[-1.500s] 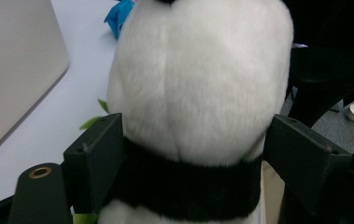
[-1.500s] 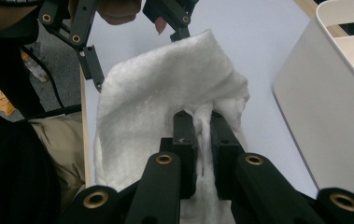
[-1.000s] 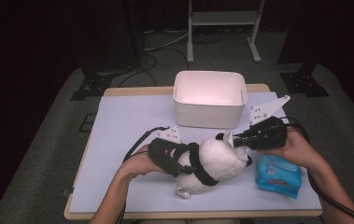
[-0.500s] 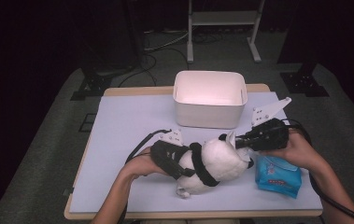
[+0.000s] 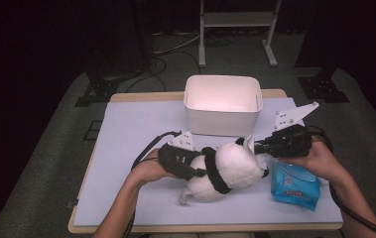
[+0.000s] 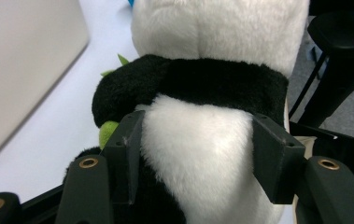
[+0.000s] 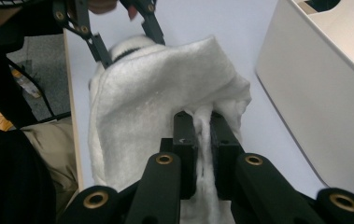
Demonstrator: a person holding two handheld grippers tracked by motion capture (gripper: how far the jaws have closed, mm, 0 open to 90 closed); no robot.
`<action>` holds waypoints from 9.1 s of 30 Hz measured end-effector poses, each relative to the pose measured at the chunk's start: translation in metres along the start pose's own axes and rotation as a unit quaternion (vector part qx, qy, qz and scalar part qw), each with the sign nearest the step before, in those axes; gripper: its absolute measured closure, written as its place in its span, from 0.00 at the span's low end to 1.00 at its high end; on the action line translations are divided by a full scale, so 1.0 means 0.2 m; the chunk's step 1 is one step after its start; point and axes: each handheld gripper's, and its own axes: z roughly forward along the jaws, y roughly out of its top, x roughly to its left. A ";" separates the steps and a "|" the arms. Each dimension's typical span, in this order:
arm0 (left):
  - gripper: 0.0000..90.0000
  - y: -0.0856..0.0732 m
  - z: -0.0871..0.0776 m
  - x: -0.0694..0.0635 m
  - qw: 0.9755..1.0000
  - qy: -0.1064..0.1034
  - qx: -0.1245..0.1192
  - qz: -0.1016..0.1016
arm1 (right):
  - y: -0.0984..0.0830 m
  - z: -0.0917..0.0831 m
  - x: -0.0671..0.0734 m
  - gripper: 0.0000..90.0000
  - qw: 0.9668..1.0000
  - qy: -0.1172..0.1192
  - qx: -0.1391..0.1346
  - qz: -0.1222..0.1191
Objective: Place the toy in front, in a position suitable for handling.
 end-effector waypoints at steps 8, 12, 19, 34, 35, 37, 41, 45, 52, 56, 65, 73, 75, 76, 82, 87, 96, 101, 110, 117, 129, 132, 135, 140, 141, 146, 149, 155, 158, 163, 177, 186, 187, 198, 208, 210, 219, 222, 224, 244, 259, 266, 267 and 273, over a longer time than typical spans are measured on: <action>0.46 0.02 -0.05 -0.01 0.999 0.015 0.029 0.017 | -0.08 0.08 -0.03 0.93 1.000 0.017 -0.001 0.023; 0.45 0.04 -0.04 -0.03 0.999 0.013 0.029 0.019 | -0.07 0.06 -0.04 0.93 1.000 0.016 -0.006 0.023; 0.44 0.06 -0.01 -0.04 0.999 0.008 0.030 0.022 | 0.01 0.05 -0.01 0.92 1.000 0.016 0.002 0.002; 0.35 0.08 0.04 -0.06 0.999 0.000 0.031 0.021 | -0.08 0.16 -0.02 0.93 0.998 0.014 0.066 0.006; 0.34 0.09 0.04 -0.06 0.999 -0.001 0.031 0.022 | -0.10 0.17 -0.02 0.93 0.997 0.015 0.069 0.010; 0.34 0.09 0.04 -0.06 0.999 -0.001 0.035 0.028 | -0.13 0.19 -0.02 0.93 0.997 0.016 0.077 0.014; 0.32 0.09 0.02 -0.06 0.999 0.003 0.037 0.025 | -0.16 0.20 -0.03 0.93 0.997 0.024 0.066 0.029; 0.31 0.07 0.01 -0.06 0.999 0.005 0.035 0.020 | -0.16 0.21 -0.03 0.93 0.997 0.027 0.061 0.032; 0.31 0.06 0.03 -0.05 0.999 -0.002 0.037 0.016 | -0.10 0.21 0.00 0.92 0.998 0.018 0.059 0.006; 0.31 0.06 0.03 -0.06 0.999 -0.004 0.035 0.018 | -0.04 0.23 0.01 0.92 0.998 0.020 0.061 -0.009; 0.31 0.06 0.03 -0.06 0.999 -0.002 0.035 0.017 | 0.04 0.30 0.04 0.92 0.996 0.024 0.082 -0.033; 0.30 0.05 0.02 -0.06 1.000 -0.002 0.020 0.015 | -0.05 0.29 -0.01 0.93 0.997 0.037 0.069 0.006; 0.30 0.05 0.00 -0.07 1.000 -0.001 0.013 0.010 | -0.07 0.29 -0.03 0.93 0.997 0.040 0.064 0.012; 0.30 0.04 -0.01 -0.06 1.000 -0.001 0.010 0.009 | -0.07 0.29 -0.03 0.93 0.997 0.040 0.064 0.012; 0.29 0.01 -0.05 -0.06 1.000 0.009 -0.001 0.001 | -0.08 0.28 -0.03 0.93 0.997 0.037 0.067 0.013; 0.27 -0.02 -0.09 -0.07 1.000 0.020 -0.003 0.001 | -0.08 0.28 -0.04 0.92 0.997 0.034 0.071 0.014; 0.25 -0.07 -0.10 -0.07 1.000 0.024 0.004 -0.017 | -0.10 0.26 -0.05 0.92 0.996 0.020 0.080 0.018; 0.25 -0.08 -0.09 -0.06 1.000 0.019 0.002 -0.020 | -0.11 0.25 -0.05 0.92 0.996 0.023 0.080 0.022; 0.25 -0.06 -0.07 -0.03 0.999 0.025 0.009 -0.020 | -0.12 0.24 -0.04 0.93 0.996 0.020 0.085 0.019; 0.25 -0.06 -0.06 0.01 0.999 0.028 0.008 -0.034 | -0.13 0.24 -0.03 0.93 0.996 0.021 0.084 0.018; 0.25 -0.06 -0.05 0.00 0.999 0.019 0.013 -0.029 | -0.12 0.23 -0.01 0.93 0.996 0.021 0.081 0.013; 0.25 -0.07 -0.05 0.00 0.999 0.018 0.017 -0.026 | -0.09 0.24 -0.01 0.93 0.996 0.016 0.087 0.002; 0.25 -0.08 -0.05 0.00 0.999 0.016 0.015 -0.030 | -0.06 0.25 0.00 0.93 0.996 0.018 0.090 -0.008; 0.24 -0.08 -0.05 -0.01 0.999 0.018 0.014 -0.027 | -0.01 0.28 0.01 0.93 0.995 0.024 0.092 -0.015; 0.24 -0.08 -0.05 -0.01 0.999 0.018 0.016 -0.025 | 0.00 0.29 0.01 0.93 0.995 0.026 0.092 -0.017; 0.24 -0.08 -0.04 -0.01 1.000 0.015 0.007 -0.026 | 0.04 0.33 0.03 0.93 0.995 0.036 0.087 -0.028; 0.24 -0.08 -0.04 -0.01 0.999 0.016 0.007 -0.027 | 0.06 0.39 0.04 0.92 0.994 0.044 0.098 -0.037; 0.22 -0.10 -0.05 -0.02 0.999 0.010 -0.005 -0.036 | 0.05 0.40 0.04 0.93 0.993 0.045 0.101 -0.033; 0.22 -0.11 -0.05 -0.02 0.999 0.008 -0.006 -0.037 | 0.03 0.38 0.03 0.93 0.994 0.044 0.094 -0.026; 0.21 -0.11 -0.04 -0.03 0.999 0.006 -0.009 -0.039 | 0.01 0.37 0.02 0.93 0.995 0.048 0.088 -0.020; 0.17 -0.14 0.01 -0.04 0.998 -0.037 -0.017 -0.054 | -0.05 0.32 0.01 0.93 0.996 0.050 0.076 -0.007; 0.14 -0.16 0.05 -0.05 0.997 -0.062 -0.006 -0.054 | -0.07 0.32 0.02 0.93 0.996 0.053 0.073 -0.007; 0.13 -0.16 0.06 -0.06 0.997 -0.063 -0.002 -0.053 | -0.07 0.32 0.02 0.93 0.996 0.053 0.072 -0.007; 0.29 -0.17 0.08 -0.06 0.998 -0.044 -0.007 -0.036 | -0.07 0.31 0.03 0.93 0.997 0.046 0.069 -0.006; 0.37 -0.07 -0.04 -0.06 1.000 -0.014 -0.008 -0.005 | -0.05 0.28 0.03 0.93 0.998 0.051 0.037 0.004; 0.37 -0.06 -0.07 -0.05 1.000 -0.010 -0.012 -0.006 | -0.05 0.28 0.03 0.93 0.999 0.047 0.024 0.009; 0.37 -0.02 -0.18 -0.05 1.000 0.007 -0.013 0.007 | 0.01 0.30 0.04 0.93 0.999 0.045 0.006 -0.001; 0.38 -0.02 -0.17 -0.05 1.000 0.006 -0.008 0.007 | 0.00 0.31 0.04 0.93 0.999 0.045 0.017 -0.005; 0.38 -0.03 -0.16 -0.05 1.000 0.004 -0.009 0.002 | -0.02 0.32 0.04 0.93 0.999 0.045 0.024 -0.004; 0.18 -0.07 -0.07 -0.03 0.999 -0.010 -0.017 -0.025 | -0.14 0.29 0.01 0.93 0.998 0.063 0.021 0.023; 0.41 0.02 -0.15 -0.05 1.000 0.012 -0.022 0.003 | -0.17 0.26 0.01 0.93 0.997 0.073 -0.015 0.034; 0.42 0.06 -0.19 -0.06 1.000 0.018 -0.008 0.014 | -0.17 0.30 0.01 0.93 0.995 0.089 -0.025 0.041; 0.42 0.06 -0.19 -0.06 1.000 0.017 -0.010 0.015 | -0.17 0.30 0.01 0.93 0.995 0.088 -0.022 0.041; 0.41 0.08 -0.16 -0.08 1.000 0.016 -0.015 0.019 | -0.12 0.22 0.00 0.93 0.997 0.068 -0.006 0.024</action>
